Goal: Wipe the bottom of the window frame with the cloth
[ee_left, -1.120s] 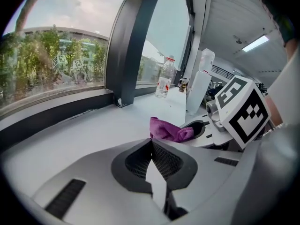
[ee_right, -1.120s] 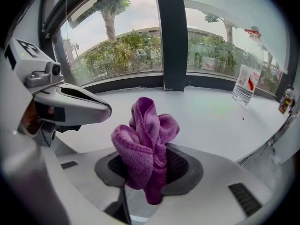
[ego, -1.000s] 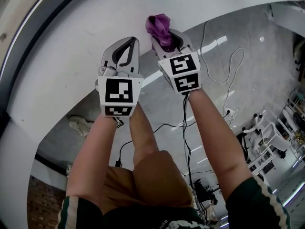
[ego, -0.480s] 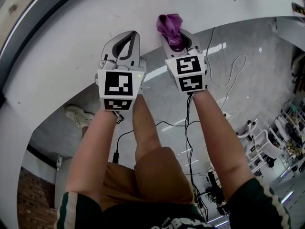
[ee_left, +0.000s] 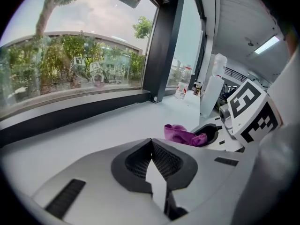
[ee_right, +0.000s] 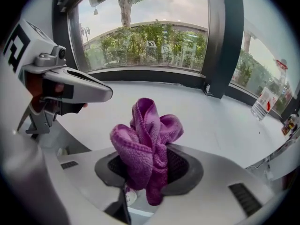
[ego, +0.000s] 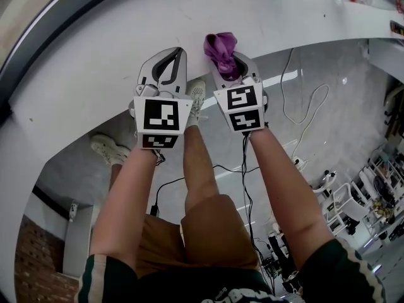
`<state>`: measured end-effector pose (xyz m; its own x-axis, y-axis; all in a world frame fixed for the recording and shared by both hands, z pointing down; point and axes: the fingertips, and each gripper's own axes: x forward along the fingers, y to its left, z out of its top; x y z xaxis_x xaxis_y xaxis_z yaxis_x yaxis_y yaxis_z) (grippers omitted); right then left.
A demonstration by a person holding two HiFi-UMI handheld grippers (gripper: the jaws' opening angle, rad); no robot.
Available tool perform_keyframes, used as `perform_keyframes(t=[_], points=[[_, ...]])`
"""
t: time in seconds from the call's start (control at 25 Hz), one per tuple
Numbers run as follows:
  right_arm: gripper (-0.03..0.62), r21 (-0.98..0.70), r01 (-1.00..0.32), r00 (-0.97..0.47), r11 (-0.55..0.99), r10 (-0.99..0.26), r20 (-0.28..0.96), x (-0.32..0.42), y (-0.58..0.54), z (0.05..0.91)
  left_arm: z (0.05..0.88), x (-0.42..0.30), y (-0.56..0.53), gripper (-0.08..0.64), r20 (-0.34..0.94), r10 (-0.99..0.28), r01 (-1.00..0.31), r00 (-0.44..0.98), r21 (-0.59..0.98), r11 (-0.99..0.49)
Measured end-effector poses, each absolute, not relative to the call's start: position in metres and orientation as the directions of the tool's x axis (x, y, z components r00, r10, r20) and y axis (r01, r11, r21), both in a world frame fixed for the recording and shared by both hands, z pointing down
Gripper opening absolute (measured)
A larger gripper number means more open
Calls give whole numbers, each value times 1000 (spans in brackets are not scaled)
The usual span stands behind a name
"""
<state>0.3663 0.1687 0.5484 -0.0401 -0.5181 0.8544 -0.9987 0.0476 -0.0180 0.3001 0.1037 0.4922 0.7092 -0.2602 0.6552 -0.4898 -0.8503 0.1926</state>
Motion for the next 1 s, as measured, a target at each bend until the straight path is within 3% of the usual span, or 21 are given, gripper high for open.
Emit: perform_keyframes(t=[0.48,1.0], points=[[163,-23,-991,-85,130,-496,864,264,146,536,463,205,92,3,651,-283,-496,705,166,-852],[163,-65,-988,-127,141,-495,859,256,146,547,469,193,89,3,662,-322,-531,677,136,-836]])
